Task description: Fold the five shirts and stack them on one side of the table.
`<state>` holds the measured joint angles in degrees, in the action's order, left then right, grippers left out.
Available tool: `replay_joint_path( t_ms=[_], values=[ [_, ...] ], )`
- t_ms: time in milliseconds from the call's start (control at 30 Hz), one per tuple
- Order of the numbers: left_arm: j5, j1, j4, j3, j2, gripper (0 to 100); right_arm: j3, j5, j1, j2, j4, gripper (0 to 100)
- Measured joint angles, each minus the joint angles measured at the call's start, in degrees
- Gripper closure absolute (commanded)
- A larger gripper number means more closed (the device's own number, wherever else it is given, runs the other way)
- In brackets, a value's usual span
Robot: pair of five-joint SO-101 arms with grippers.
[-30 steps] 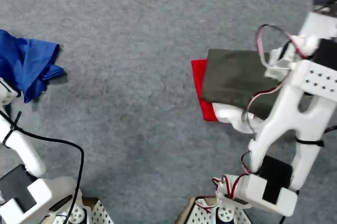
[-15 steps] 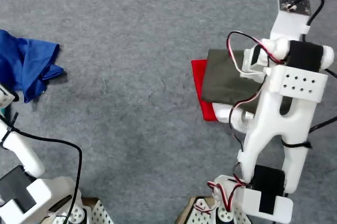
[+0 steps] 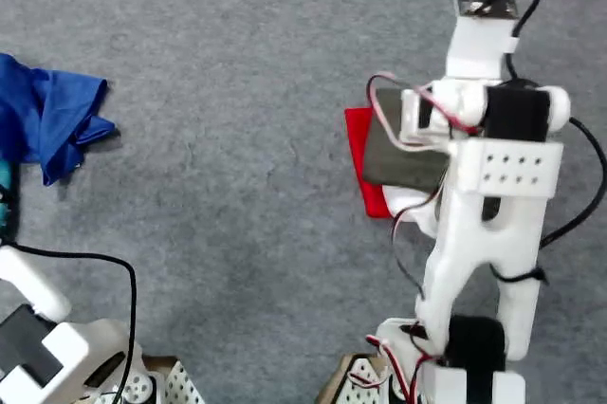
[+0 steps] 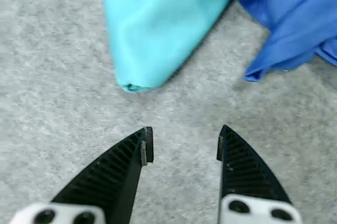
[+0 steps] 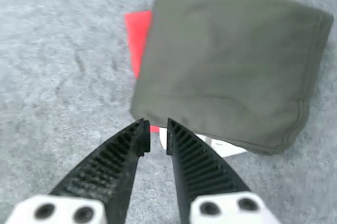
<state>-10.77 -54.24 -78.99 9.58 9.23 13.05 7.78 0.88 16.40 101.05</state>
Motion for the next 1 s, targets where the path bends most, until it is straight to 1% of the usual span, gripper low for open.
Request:
replay_joint_path(
  t_ms=[100,233,400,600,800,900,1000],
  values=[
    [-3.43,-3.25,-0.79,0.0,0.0,76,-1.93,0.0,2.11,2.55,0.0,92.5],
    [-7.3,-7.38,-1.67,-1.32,2.2,76,-7.03,0.0,2.29,4.84,0.0,92.5],
    [-8.79,-8.7,6.42,-1.58,1.67,76,-10.99,0.0,2.29,8.18,0.0,92.5],
    [-11.25,-10.11,13.19,-4.31,-11.96,76,-12.4,0.0,2.29,10.37,0.0,92.5],
    [-11.34,-9.67,12.75,-12.31,-28.31,77,-12.48,0.0,2.29,10.73,0.0,92.5],
    [-9.93,-8.97,12.75,-15.65,-34.46,85,-12.48,0.0,2.29,10.73,0.0,92.5],
    [-8.88,-8.62,12.22,-18.81,-37.89,99,-12.48,0.0,2.29,10.73,0.0,92.5]
  ],
)
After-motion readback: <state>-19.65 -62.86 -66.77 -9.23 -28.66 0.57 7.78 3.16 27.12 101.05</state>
